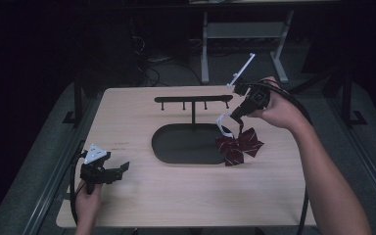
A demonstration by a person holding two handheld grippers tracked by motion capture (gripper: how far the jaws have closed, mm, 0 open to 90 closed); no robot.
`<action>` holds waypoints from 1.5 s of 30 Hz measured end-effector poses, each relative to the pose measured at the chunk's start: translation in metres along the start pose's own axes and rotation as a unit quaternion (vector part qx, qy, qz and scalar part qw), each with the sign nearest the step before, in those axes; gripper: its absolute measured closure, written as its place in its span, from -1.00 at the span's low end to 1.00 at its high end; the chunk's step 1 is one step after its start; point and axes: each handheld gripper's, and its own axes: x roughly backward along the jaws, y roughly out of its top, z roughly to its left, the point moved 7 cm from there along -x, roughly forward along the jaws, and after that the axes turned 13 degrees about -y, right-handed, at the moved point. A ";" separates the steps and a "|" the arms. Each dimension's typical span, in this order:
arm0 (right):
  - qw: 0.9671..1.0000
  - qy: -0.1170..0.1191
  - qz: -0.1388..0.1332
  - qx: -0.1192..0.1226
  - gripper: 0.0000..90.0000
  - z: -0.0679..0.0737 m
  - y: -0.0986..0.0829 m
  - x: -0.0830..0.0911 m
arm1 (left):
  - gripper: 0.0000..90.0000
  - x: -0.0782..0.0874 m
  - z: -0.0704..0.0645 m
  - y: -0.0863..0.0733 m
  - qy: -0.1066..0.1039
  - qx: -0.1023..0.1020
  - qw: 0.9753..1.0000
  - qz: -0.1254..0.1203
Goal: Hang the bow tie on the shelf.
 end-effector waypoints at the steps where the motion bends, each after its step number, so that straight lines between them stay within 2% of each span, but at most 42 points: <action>1: 1.000 0.003 0.001 -0.001 0.91 -0.001 0.001 -0.001 | -0.64 0.000 0.000 0.000 0.000 0.000 1.000 0.000; 20: 1.000 0.004 0.000 -0.005 0.91 -0.016 0.018 -0.005 | -0.64 0.001 0.001 0.000 0.004 -0.007 1.000 0.006; 22: 1.000 0.003 0.001 -0.008 0.91 -0.019 0.020 -0.007 | -0.64 0.001 0.001 0.001 0.003 -0.003 1.000 0.000; 45: 0.998 -0.005 0.028 -0.049 0.91 -0.050 0.017 -0.021 | -0.64 -0.002 -0.001 0.001 -0.002 -0.008 1.000 0.005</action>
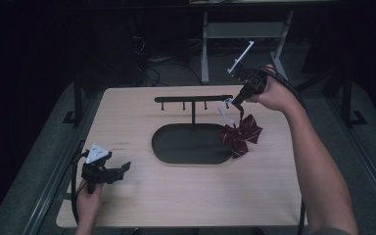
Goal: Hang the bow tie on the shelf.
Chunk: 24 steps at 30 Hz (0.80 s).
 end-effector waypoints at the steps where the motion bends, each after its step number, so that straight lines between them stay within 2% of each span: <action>1: 1.000 -0.002 0.001 -0.003 0.91 -0.001 0.002 0.000 | -0.64 0.000 0.000 0.000 0.000 0.001 1.000 0.000; 10: 1.000 -0.006 0.008 -0.013 0.91 -0.007 0.009 -0.008 | -0.64 -0.001 -0.001 0.000 -0.002 -0.001 1.000 0.000; 24: 1.000 -0.005 0.014 -0.021 0.90 -0.009 0.007 -0.014 | -0.64 -0.002 -0.001 0.000 -0.004 0.000 1.000 0.000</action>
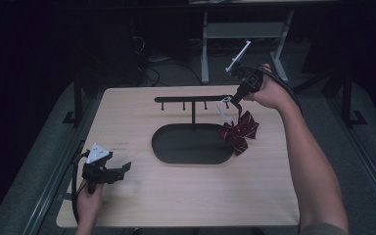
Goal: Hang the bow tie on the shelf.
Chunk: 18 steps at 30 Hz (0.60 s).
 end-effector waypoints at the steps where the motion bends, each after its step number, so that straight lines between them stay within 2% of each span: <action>1: 1.000 0.001 0.001 0.000 0.90 0.000 0.000 -0.001 | -0.64 0.000 0.000 0.000 0.000 0.000 1.000 0.000; 7: 1.000 0.001 0.001 -0.002 0.83 -0.001 -0.001 -0.003 | -0.64 0.000 0.000 0.000 0.000 0.001 1.000 0.000; 18: 1.000 0.008 0.001 0.001 0.85 0.002 -0.005 -0.006 | -0.64 0.000 -0.001 0.000 -0.002 0.001 1.000 0.000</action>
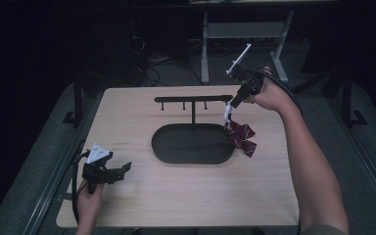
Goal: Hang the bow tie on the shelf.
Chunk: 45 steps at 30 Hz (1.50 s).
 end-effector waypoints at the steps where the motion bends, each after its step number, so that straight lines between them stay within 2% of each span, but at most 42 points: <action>1: 1.000 0.000 0.000 0.000 0.85 0.000 0.000 0.000 | -0.64 0.000 0.000 0.000 0.000 0.000 1.000 -0.001; 11: 1.000 -0.001 -0.001 0.000 0.87 0.000 0.000 0.001 | -0.64 0.001 0.000 0.000 0.001 0.000 1.000 -0.001; 19: 1.000 0.000 -0.010 -0.004 0.86 -0.002 -0.005 0.009 | -0.64 0.000 0.000 0.000 0.000 -0.001 1.000 0.001; 20: 1.000 0.008 -0.001 -0.002 0.83 0.000 -0.009 0.010 | -0.64 0.000 0.000 0.000 0.001 -0.001 1.000 0.003; 25: 1.000 0.022 0.003 0.008 0.80 0.004 -0.017 0.008 | -0.64 -0.001 -0.001 0.000 0.000 0.001 1.000 0.000; 26: 0.999 0.033 0.010 0.010 0.83 0.007 -0.020 0.006 | -0.64 -0.001 -0.001 0.000 0.000 0.001 1.000 0.000; 33: 0.999 0.046 0.007 0.023 0.84 0.014 -0.019 0.004 | -0.64 -0.001 -0.001 0.000 0.000 0.002 1.000 0.000; 45: 0.998 0.041 0.008 0.040 0.84 0.027 -0.007 0.001 | -0.64 0.000 0.000 0.000 0.000 -0.001 1.000 0.001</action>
